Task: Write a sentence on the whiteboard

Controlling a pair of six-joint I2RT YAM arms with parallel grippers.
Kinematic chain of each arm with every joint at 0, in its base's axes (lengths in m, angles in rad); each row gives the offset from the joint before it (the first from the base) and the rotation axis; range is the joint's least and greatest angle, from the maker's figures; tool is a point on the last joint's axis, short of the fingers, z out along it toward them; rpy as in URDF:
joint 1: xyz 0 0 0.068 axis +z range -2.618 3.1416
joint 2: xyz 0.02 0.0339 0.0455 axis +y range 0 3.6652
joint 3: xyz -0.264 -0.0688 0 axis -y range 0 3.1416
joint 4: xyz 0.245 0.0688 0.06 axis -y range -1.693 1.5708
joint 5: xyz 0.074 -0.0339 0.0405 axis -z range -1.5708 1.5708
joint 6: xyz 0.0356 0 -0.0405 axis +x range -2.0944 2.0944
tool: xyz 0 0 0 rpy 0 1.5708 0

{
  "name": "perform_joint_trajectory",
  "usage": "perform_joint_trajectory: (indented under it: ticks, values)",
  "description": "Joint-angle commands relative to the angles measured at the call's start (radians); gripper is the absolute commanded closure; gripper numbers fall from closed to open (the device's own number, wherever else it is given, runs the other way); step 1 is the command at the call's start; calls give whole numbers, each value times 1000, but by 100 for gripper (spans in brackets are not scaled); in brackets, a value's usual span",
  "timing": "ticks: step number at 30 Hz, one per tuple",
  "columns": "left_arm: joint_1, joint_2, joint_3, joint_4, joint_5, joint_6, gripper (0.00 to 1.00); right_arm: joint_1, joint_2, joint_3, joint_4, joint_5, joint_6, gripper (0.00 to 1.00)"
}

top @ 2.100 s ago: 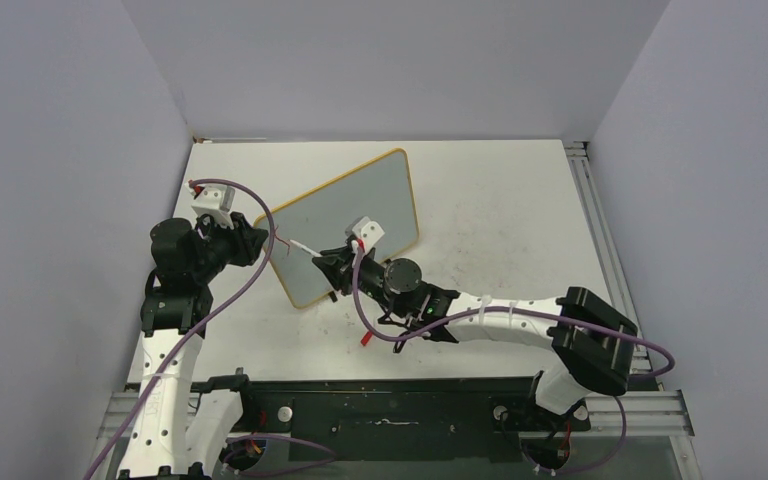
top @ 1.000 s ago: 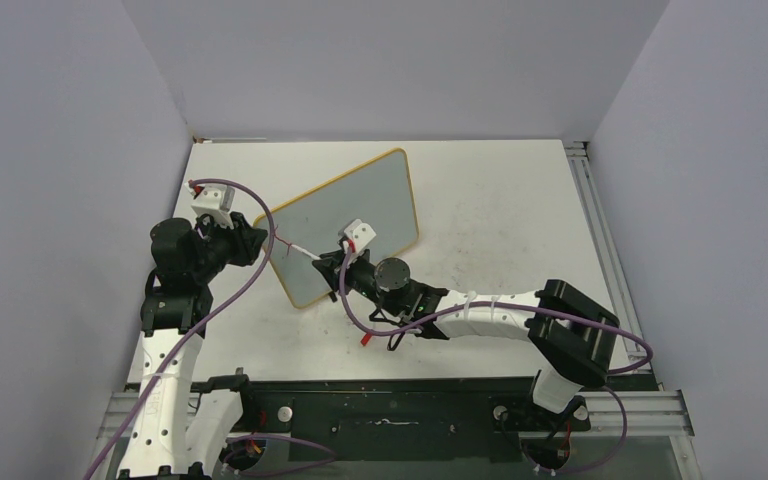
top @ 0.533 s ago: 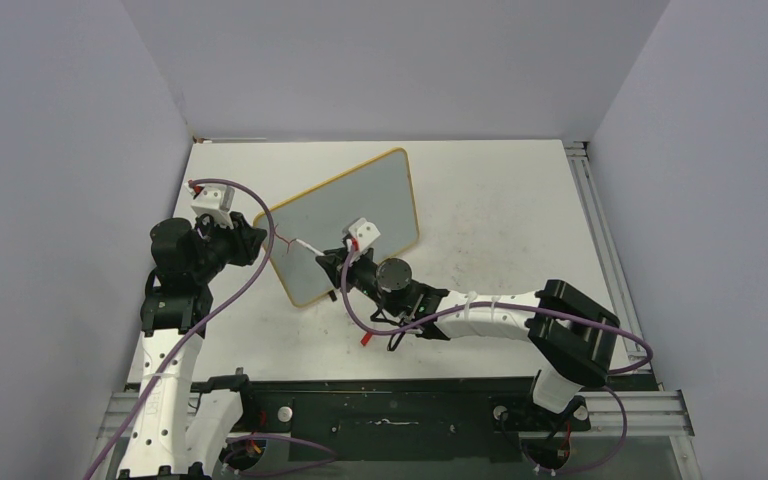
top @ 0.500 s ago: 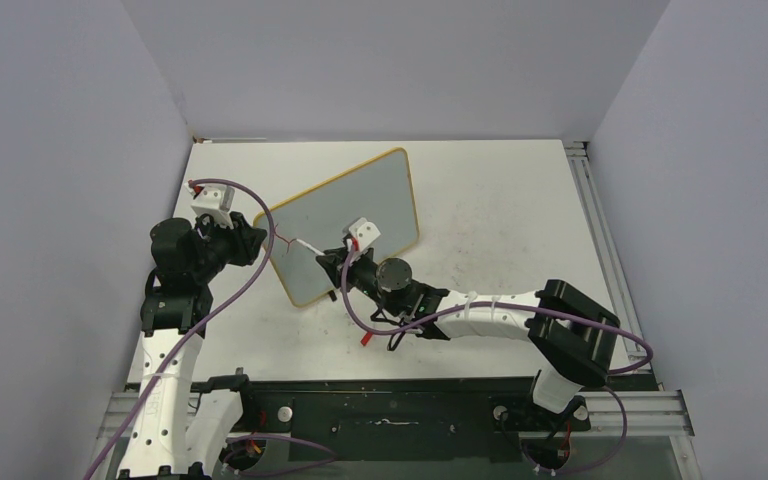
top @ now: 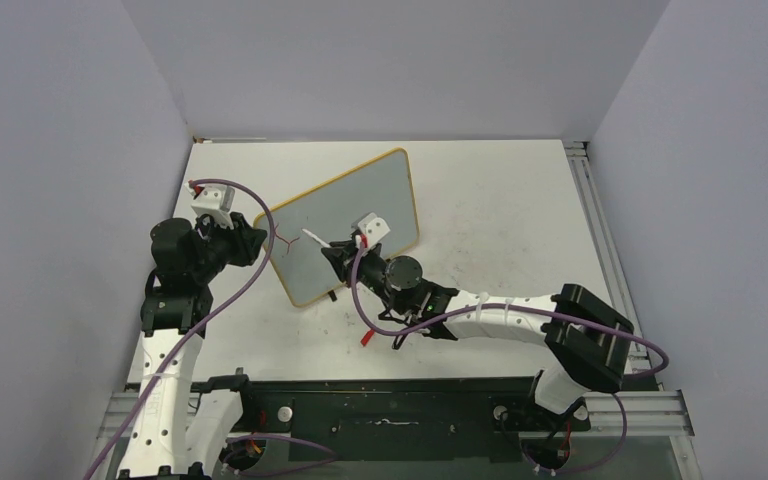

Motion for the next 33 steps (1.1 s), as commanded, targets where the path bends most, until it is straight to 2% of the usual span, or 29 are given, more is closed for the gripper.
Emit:
perform_joint_trajectory:
  ticks: [1, 20, 33]
  values:
    - [-3, -9, 6, 17, 24, 1, 75, 3, -31, 42, 21, -12, -33, 95]
    - [-3, -9, 6, 17, 25, 0, 75, 3, 59, 124, 15, -65, -46, 95]
    - [-3, -10, 6, 17, 24, 1, 76, 4, 60, 64, 11, -39, -11, 95]
